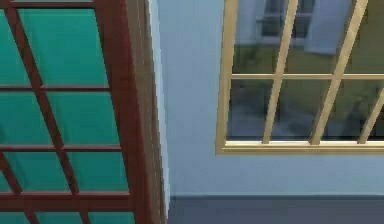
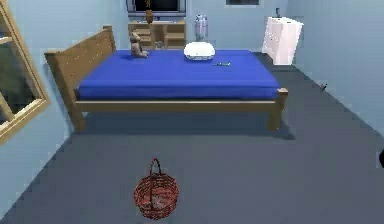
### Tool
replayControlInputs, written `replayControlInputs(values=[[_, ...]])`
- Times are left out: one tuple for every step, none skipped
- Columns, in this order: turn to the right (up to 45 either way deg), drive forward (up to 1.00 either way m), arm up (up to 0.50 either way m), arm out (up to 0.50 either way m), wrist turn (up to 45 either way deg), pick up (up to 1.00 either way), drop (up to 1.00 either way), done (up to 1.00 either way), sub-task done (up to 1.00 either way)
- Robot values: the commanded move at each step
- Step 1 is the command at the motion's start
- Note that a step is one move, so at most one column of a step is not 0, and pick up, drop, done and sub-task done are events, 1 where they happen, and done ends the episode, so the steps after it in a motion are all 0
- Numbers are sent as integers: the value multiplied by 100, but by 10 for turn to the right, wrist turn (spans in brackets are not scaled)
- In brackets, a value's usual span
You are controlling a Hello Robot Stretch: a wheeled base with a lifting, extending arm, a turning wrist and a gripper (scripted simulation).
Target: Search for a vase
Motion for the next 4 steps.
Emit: replayControlInputs(values=[[-450,0,0,0,0,0,0,0,0],[-450,0,0,0,0,0,0,0,0],[-330,0,0,0,0,0,0,0,0],[0,100,0,0,0,0,0,0,0]])
